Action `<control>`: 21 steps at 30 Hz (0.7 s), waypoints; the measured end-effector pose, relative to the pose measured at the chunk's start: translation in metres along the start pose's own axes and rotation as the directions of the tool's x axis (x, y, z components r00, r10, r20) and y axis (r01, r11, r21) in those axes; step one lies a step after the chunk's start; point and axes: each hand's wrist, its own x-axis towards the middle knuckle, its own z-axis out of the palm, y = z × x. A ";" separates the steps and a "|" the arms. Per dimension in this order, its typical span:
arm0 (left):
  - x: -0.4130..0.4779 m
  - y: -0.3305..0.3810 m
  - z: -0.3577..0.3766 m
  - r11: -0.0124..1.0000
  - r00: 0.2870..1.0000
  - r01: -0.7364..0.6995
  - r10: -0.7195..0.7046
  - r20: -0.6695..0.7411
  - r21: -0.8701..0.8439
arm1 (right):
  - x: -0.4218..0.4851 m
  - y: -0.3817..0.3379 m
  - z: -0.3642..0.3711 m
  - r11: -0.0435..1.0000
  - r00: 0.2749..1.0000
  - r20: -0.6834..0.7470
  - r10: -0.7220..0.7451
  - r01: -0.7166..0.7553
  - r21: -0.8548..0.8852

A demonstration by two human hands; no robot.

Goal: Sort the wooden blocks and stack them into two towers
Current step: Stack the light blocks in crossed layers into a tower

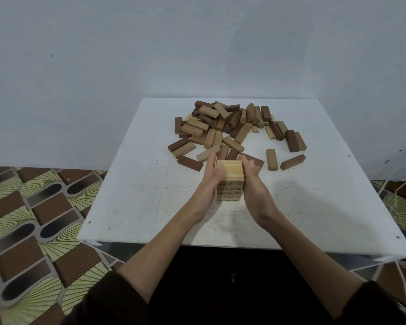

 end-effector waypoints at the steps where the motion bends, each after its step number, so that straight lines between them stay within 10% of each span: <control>1: -0.002 -0.002 -0.005 0.999 0.999 -0.021 0.020 0.025 0.024 | -0.001 0.001 -0.004 0.998 1.000 0.016 -0.020 0.021 -0.063; 21: 0.018 0.005 -0.036 0.874 0.991 -0.133 0.108 0.079 0.468 | 0.014 -0.037 -0.039 0.823 0.955 0.264 -0.138 0.259 -0.505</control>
